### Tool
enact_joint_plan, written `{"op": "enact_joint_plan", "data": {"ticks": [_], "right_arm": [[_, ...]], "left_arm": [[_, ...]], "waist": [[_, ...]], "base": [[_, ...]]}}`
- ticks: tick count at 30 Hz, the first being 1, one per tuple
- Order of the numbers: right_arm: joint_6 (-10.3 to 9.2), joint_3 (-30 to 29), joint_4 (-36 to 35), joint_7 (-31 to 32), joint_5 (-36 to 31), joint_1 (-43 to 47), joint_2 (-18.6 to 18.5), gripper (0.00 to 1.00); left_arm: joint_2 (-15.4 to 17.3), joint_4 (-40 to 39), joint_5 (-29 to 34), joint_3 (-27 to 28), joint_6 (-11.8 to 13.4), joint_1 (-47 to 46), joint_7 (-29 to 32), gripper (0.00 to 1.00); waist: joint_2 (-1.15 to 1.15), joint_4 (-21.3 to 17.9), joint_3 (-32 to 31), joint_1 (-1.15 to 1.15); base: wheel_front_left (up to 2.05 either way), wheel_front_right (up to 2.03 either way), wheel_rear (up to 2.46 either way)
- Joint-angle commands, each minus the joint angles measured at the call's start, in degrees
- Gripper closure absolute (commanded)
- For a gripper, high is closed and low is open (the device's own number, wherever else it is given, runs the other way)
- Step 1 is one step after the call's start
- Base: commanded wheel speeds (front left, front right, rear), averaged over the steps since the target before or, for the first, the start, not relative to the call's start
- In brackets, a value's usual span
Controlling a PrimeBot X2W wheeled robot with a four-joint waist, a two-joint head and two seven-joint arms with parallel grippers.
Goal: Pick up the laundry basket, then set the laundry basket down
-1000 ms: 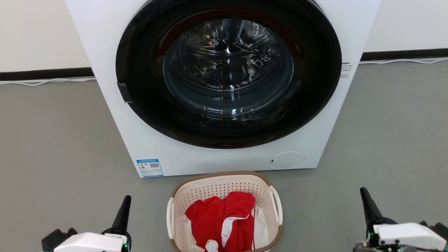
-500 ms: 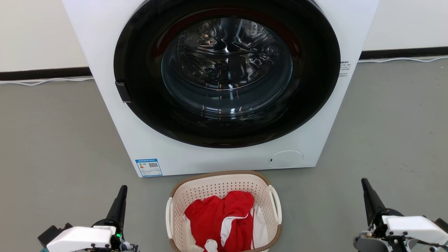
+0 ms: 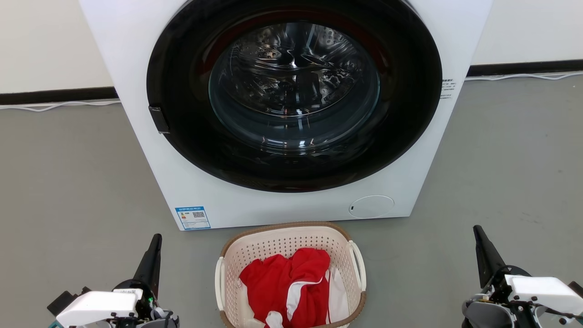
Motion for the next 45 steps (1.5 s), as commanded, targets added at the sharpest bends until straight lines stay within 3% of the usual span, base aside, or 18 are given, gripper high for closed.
{"op": "enact_joint_plan", "data": {"ticks": [1,45], "right_arm": [[0.42,1.2,-1.7,0.7,0.4,-2.3,-0.5,1.00],[0.42,0.8,-1.7,0.9,0.1,-2.4,-0.2,1.00]], "left_arm": [[0.5,-1.3,-0.3,1.9,-0.6,-3.0,0.4,1.00],[-0.1,-1.2,0.4,2.7,-0.6,-3.0,1.1,1.00]], "waist": [[0.00,0.0,0.0,0.00],[0.00,0.0,0.0,0.00]], "base": [[0.00,0.00,0.00],[0.00,0.00,0.00]]}}
